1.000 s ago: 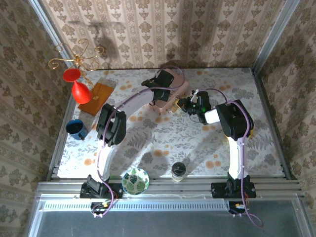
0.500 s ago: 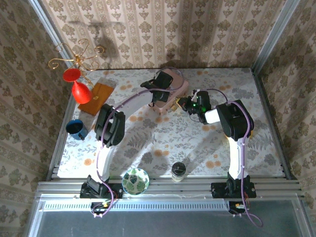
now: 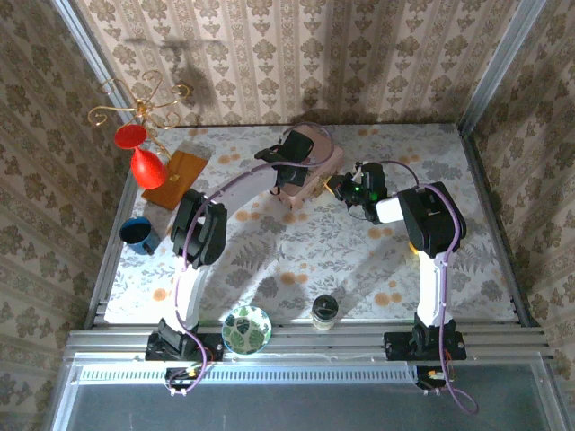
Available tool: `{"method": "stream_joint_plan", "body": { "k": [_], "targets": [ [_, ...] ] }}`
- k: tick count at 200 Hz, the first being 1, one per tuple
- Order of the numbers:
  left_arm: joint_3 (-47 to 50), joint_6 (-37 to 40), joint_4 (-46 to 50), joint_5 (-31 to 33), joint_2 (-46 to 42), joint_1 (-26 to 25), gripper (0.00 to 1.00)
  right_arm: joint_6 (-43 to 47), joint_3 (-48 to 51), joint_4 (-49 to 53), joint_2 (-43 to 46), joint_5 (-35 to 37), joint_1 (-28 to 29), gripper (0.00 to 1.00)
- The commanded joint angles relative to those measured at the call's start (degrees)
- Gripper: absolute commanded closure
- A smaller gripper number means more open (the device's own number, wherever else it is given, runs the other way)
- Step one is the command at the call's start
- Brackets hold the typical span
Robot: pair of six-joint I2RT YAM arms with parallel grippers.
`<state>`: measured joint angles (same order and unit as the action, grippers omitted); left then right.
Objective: Unlock the padlock with the key
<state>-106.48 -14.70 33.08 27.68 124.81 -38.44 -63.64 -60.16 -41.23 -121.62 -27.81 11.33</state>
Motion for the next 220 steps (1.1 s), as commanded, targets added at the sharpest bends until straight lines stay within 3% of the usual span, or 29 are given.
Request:
{"method": "stream_joint_plan", "body": {
  "k": [1,129,220],
  "targets": [
    [2.48,2.04,8.87,1.15,0.25,1.27,0.00,-0.11,-0.80,3.80,1.87,3.78,-2.18,1.00],
    [2.26,2.23,9.60,1.85,-0.10,1.61,0.00,1.57,0.60,6.43,4.80,3.74,-4.89,1.00],
    [4.14,2.53,9.45,2.03,-1.50,2.04,0.00,12.72,7.85,22.70,20.54,4.30,-5.77,1.00]
  ]
}}
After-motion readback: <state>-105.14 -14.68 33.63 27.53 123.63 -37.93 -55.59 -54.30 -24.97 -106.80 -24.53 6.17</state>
